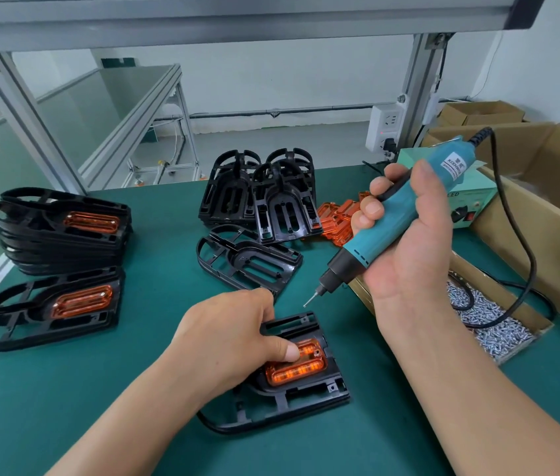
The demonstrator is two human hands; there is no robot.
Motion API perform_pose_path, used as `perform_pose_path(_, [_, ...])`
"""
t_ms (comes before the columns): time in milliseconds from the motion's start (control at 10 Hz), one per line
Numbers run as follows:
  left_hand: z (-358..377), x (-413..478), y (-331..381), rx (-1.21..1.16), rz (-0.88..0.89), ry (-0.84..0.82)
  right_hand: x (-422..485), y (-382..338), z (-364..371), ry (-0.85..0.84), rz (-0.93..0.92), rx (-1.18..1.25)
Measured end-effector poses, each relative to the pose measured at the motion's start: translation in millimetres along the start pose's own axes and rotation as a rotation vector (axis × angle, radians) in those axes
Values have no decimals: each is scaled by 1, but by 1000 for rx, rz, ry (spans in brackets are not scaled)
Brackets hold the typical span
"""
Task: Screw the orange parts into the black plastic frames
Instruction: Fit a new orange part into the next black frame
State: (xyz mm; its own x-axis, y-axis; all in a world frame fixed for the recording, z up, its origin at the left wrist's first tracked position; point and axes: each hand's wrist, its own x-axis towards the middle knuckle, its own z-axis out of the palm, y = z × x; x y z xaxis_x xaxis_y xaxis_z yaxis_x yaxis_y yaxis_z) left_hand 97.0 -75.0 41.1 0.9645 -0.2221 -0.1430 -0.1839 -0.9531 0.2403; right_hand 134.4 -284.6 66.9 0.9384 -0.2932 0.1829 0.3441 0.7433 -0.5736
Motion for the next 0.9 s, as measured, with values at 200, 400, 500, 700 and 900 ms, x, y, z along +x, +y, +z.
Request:
perform_pose_path(200, [4, -1, -10, 5, 65, 31, 1, 1, -2, 6, -5, -12])
perform_pose_path(400, [3, -5, -17, -239, 97, 45, 1, 0, -1, -3, -11, -9])
perform_pose_path(500, [0, -3, -24, -570, 78, 146, 1, 0, -1, -2, -12, -6])
perform_pose_path(700, [-26, -3, -37, -1698, -8, -172, 1, 0, -1, 0, -18, -9])
perform_pose_path(900, [-16, -5, -28, -1647, -1, -262, 1, -1, -1, 6, -19, -9])
